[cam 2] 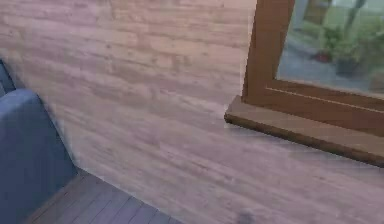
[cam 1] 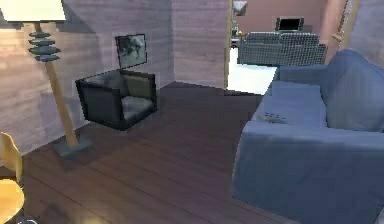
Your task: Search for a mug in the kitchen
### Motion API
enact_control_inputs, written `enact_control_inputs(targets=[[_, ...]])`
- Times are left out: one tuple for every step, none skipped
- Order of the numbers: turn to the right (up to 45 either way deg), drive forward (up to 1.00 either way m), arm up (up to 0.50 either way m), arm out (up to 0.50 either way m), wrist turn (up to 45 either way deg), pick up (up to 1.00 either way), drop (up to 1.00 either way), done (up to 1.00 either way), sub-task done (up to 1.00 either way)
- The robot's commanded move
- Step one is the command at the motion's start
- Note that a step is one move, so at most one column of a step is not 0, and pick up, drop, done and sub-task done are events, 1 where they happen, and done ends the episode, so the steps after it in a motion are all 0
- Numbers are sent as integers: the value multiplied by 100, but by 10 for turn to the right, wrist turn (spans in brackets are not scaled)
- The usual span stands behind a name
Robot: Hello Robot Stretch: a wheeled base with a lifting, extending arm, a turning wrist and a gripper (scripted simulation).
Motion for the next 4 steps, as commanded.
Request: enact_control_inputs(targets=[[0, 100, 0, 0, 0, 0, 0, 0, 0], [-60, 0, 0, 0, 0, 0, 0, 0, 0], [0, 25, 0, 0, 0, 0, 0, 0, 0], [270, 0, 0, 0, 0, 0, 0, 0, 0]])
